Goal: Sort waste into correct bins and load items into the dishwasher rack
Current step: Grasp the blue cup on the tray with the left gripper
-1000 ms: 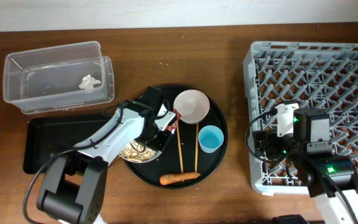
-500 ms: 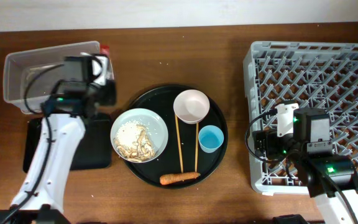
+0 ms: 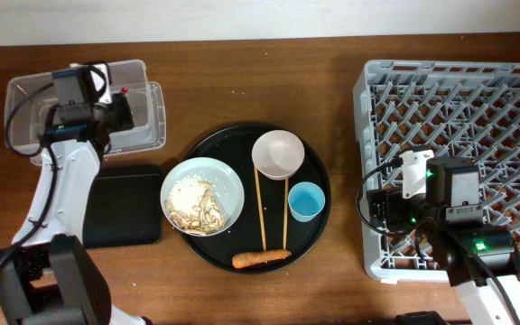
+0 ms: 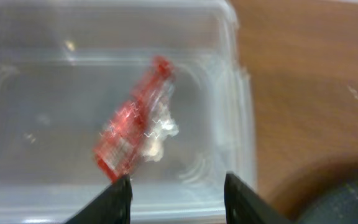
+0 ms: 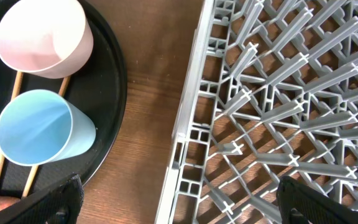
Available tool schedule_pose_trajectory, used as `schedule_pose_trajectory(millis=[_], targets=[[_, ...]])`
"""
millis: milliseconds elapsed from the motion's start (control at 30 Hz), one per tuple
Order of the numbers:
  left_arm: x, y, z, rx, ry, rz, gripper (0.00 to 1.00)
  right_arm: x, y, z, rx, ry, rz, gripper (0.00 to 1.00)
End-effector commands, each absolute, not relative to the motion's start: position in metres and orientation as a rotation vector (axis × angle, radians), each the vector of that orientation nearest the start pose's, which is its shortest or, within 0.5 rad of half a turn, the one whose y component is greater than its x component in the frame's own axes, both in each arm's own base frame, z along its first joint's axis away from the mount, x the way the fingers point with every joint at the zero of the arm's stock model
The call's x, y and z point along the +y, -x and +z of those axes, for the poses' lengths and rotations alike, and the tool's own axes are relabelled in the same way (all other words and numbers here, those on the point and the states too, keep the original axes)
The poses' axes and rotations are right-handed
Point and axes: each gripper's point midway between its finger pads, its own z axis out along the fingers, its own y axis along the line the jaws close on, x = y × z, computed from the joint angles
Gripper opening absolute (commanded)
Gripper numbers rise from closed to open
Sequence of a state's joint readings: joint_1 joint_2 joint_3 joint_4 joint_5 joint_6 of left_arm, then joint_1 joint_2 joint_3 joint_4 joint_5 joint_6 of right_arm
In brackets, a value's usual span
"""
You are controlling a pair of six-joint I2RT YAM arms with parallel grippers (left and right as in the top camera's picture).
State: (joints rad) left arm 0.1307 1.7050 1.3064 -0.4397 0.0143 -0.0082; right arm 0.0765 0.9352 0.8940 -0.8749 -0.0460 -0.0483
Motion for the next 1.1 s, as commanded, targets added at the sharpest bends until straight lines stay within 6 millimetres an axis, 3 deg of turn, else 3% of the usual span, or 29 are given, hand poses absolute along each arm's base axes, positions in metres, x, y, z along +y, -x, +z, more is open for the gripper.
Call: schedule_pose_trajectory(millis=[0, 67, 133, 200, 300, 400, 600, 633, 667, 800, 867, 967, 1033, 1067], targets=[[-0.022, -0.449, 0.186, 2.403, -0.051, -0.149, 0.47, 0.027, -0.262, 0.189, 2.458, 0.159, 0.073, 0.99], [-0.113, -0.411, 0.171, 2.502, -0.303, -0.407, 0.5, 0.026, -0.261, 0.188, 2.461, 0.152, 0.069, 0.98], [-0.174, -0.37, 0.162, 2.572, -0.5, -0.552, 0.59, 0.004, -0.261, 0.187, 2.47, -0.029, -0.049, 0.98], [-0.205, -0.342, 0.157, 2.608, -0.625, -0.596, 0.62, -0.013, -0.26, 0.188, 2.458, -0.174, -0.132, 0.98], [-0.245, -0.312, 0.148, 2.61, -0.793, -0.632, 0.63, -0.015, -0.259, 0.188, 2.449, -0.247, -0.119, 0.98], [-0.278, -0.286, 0.118, 2.664, -0.943, -0.644, 0.63, -0.016, -0.252, 0.182, 2.479, -0.312, -0.111, 0.98], [-0.288, -0.276, 0.069, 2.778, -1.007, -0.62, 0.62, -0.015, -0.25, 0.168, 2.549, -0.308, -0.126, 0.98], [-0.288, -0.276, 0.064, 2.79, -1.008, -0.617, 0.56, -0.015, -0.25, 0.166, 2.56, -0.308, -0.129, 0.98], [-0.289, -0.277, 0.061, 2.79, -1.007, -0.617, 0.4, -0.015, -0.25, 0.165, 2.566, -0.308, -0.131, 0.98], [-0.294, -0.285, 0.065, 2.75, -1.002, -0.622, 0.04, -0.015, -0.249, 0.163, 2.574, -0.308, -0.134, 0.98], [-0.289, -0.29, 0.067, 2.75, -0.979, -0.616, 0.01, -0.015, -0.249, 0.163, 2.573, -0.309, -0.132, 0.98], [-0.272, -0.316, 0.094, 2.694, -0.87, -0.627, 0.0, -0.01, -0.259, 0.169, 2.53, -0.317, -0.076, 0.98], [-0.259, -0.338, 0.142, 2.591, -0.758, -0.831, 0.0, 0.021, -0.275, 0.176, 2.497, -0.184, 0.189, 0.98], [-0.25, -0.346, 0.17, 2.507, -0.703, -1.01, 0.0, 0.047, -0.281, 0.185, 2.456, -0.008, 0.393, 0.98]])
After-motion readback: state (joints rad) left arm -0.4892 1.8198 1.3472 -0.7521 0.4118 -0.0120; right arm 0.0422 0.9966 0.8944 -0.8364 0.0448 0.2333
